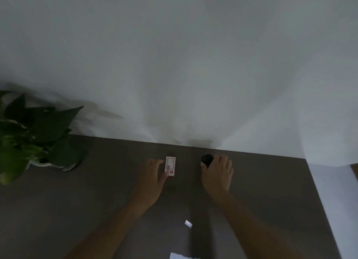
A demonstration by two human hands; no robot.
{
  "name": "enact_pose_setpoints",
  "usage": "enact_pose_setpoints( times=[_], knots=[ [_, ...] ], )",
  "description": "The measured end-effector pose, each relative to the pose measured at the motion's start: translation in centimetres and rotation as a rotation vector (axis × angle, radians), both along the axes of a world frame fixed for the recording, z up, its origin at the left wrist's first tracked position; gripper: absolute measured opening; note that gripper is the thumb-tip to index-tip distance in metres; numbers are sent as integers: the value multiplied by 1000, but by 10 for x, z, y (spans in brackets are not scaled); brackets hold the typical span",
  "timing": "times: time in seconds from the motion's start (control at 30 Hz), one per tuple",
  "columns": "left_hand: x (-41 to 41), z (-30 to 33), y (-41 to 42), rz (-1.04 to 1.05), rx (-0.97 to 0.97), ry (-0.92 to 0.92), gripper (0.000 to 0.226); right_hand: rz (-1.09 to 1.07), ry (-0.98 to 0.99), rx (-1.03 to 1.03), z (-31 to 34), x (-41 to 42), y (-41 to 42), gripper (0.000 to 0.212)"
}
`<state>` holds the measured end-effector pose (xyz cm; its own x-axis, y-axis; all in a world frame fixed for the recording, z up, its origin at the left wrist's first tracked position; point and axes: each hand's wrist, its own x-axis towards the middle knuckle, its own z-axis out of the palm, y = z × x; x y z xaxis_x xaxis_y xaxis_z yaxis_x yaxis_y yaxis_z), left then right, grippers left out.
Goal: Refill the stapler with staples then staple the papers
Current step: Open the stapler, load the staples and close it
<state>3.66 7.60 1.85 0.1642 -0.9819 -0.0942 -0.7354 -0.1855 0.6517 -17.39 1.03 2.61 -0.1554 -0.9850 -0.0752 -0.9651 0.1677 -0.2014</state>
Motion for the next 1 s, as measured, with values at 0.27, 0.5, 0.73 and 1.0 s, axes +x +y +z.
enact_pose_setpoints(
  times=[0.27,0.5,0.73,1.0],
  knots=[
    [0,8,66,119,57,134,26,35,184,201,-10,11,-16,55],
    [-16,53,42,156,258,644,31,165,-324,233,32,15,28,24],
    [-27,110,58,-78,394,770,33,495,-739,295,112,6,102,29],
    [-36,157,108,-37,281,844,16,462,-849,183,163,3,153,44]
  ],
)
